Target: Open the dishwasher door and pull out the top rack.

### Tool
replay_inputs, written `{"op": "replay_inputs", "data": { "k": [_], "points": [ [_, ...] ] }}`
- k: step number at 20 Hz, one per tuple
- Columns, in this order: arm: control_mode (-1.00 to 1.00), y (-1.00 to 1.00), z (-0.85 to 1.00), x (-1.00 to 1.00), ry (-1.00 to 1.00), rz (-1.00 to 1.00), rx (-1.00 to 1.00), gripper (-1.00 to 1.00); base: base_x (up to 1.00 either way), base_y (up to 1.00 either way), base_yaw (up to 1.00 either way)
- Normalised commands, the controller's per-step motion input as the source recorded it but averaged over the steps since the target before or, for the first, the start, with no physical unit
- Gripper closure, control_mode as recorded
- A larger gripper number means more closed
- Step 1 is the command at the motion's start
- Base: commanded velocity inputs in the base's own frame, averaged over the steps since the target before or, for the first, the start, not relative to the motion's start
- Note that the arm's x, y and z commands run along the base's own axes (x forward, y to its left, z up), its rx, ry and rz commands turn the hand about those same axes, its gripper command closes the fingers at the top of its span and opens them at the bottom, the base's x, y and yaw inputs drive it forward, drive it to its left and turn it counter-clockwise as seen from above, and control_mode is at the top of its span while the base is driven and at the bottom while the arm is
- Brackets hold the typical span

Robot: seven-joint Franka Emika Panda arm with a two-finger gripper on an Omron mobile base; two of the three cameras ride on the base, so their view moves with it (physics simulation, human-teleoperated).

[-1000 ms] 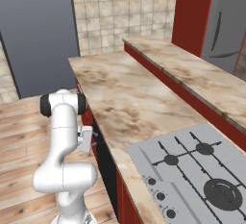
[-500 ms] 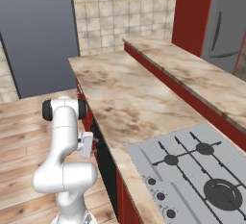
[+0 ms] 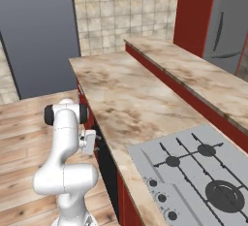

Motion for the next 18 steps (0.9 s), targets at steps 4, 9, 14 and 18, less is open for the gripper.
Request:
{"op": "replay_inputs", "data": {
  "k": [4,9,14,18],
  "points": [
    [-1.0,0.0,-0.19,0.46,0.0,0.0,0.0,-1.0,0.0,0.0,0.0],
    [-1.0,0.01,-0.23,0.03,0.0,0.0,0.01,1.0,0.0,0.0,0.0],
    [-1.0,0.11,-0.17,-0.12,0.0,0.0,0.07,1.0,0.0,0.0,0.0],
    [-1.0,0.3,-0.33,-0.66,0.0,0.0,0.2,1.0,0.0,0.0,0.0]
  ]
}}
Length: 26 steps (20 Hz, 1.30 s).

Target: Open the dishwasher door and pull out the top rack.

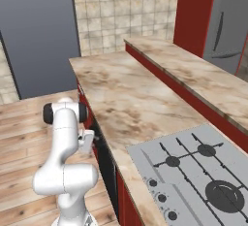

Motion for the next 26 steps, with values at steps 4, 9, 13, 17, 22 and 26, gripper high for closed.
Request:
{"op": "replay_inputs", "data": {
  "k": [4,9,13,17,22,26],
  "points": [
    [-1.0,0.59,-0.37,-0.99,0.01,0.01,0.23,1.0,0.0,0.0,0.0],
    [-1.0,0.61,-0.35,-0.94,0.0,0.03,0.27,1.0,0.0,0.0,0.0],
    [-1.0,0.86,-0.49,-0.81,0.02,0.01,0.26,1.0,0.0,0.0,0.0],
    [-1.0,0.99,-0.54,-0.72,0.05,0.0,0.25,1.0,0.0,0.0,0.0],
    [-1.0,1.0,-0.67,-0.62,0.07,0.0,0.23,1.0,0.0,0.0,0.0],
    [-1.0,0.99,-0.74,-0.61,0.08,0.0,0.2,1.0,0.0,0.0,0.0]
  ]
}}
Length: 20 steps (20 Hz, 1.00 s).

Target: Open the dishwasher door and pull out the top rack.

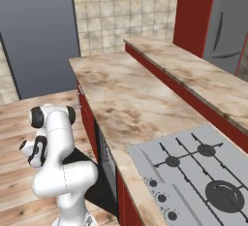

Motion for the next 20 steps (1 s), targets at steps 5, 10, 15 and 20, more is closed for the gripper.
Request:
{"op": "replay_inputs", "data": {
  "k": [5,10,15,20],
  "points": [
    [-1.0,0.82,-0.57,-0.44,0.08,0.0,0.14,1.0,0.0,0.0,0.0],
    [-1.0,0.41,0.35,-0.26,0.04,0.0,0.07,1.0,0.0,0.0,0.0],
    [-1.0,0.34,0.99,-0.54,0.0,0.0,0.0,1.0,0.0,0.0,0.0],
    [-1.0,0.23,1.0,-0.56,0.0,0.0,0.0,-1.0,0.0,0.0,0.0]
  ]
}}
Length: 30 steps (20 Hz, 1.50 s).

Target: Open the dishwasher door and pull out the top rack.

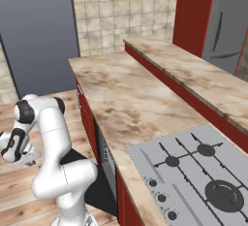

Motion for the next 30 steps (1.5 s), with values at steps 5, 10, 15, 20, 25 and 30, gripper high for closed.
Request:
{"op": "replay_inputs", "data": {
  "k": [5,10,15,20,25,30],
  "points": [
    [-1.0,-0.2,0.93,-0.37,0.0,0.0,0.0,-1.0,0.0,0.0,0.0],
    [-1.0,-0.8,0.79,0.0,0.0,0.01,0.0,-1.0,0.0,0.0,0.0],
    [-1.0,-0.79,0.83,0.0,0.0,0.04,0.0,-1.0,0.0,0.0,0.0],
    [-1.0,-0.79,0.18,-0.01,0.05,0.11,-0.03,-1.0,0.0,0.0,0.0],
    [-1.0,-0.6,0.05,-0.02,0.18,0.12,-0.08,-1.0,0.0,0.0,0.0],
    [-1.0,-0.64,0.3,-0.01,0.24,0.12,-0.02,-1.0,0.0,0.0,0.0]
  ]
}}
